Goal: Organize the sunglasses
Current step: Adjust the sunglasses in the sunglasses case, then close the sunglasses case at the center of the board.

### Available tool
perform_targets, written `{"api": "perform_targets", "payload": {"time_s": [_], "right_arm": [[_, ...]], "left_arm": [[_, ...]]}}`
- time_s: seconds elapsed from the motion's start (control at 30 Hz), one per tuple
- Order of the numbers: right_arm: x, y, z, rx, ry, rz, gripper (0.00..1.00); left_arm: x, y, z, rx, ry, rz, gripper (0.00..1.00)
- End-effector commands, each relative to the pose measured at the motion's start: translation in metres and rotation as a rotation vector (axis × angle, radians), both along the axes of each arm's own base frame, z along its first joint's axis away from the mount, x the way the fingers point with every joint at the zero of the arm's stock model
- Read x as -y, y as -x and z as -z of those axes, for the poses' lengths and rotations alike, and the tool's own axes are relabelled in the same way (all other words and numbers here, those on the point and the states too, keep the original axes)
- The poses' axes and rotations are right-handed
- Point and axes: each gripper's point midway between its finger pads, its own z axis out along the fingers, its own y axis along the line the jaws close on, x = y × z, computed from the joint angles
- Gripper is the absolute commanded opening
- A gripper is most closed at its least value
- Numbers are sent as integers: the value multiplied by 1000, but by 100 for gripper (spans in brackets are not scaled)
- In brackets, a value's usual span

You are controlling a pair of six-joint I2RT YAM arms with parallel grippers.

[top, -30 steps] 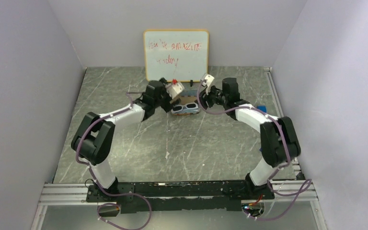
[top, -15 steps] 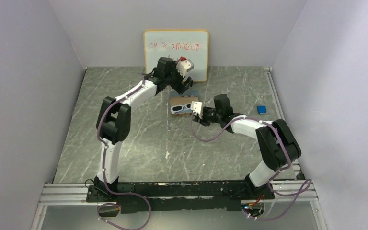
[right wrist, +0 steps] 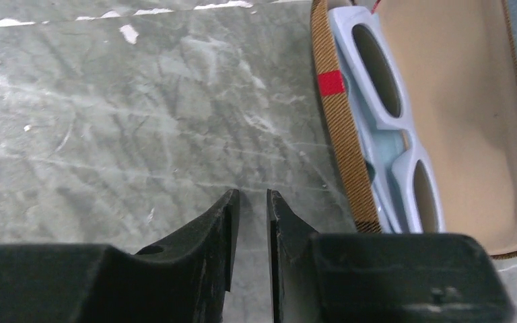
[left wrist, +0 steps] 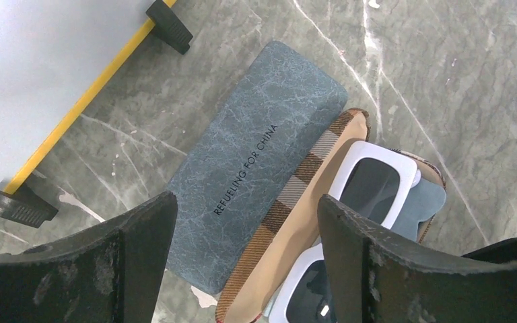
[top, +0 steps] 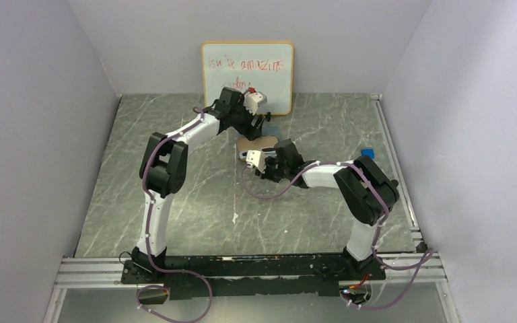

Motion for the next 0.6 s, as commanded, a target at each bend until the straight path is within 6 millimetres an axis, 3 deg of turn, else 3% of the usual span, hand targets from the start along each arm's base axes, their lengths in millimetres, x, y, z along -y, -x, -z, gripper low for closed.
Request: {"api": "perform_targets", "payload": {"time_s": [0.0, 0.17, 0.37, 0.43, 0.57], "right_arm": [[-3, -20, -4, 86, 51, 31, 26], [-8, -15, -13, 90, 39, -4, 27], [-11, -5, -64, 164, -16, -75, 34], [-9, -9, -67, 172, -6, -65, 34], [-5, -10, -48, 96, 20, -45, 34]], "left_arm": [[5, -1, -21, 22, 49, 4, 81], [-8, -19, -31, 23, 67, -66, 84], [-19, -25, -33, 12, 73, -90, 85], [-18, -22, -28, -5, 68, -82, 84], [-21, -18, -19, -24, 57, -85, 84]]}}
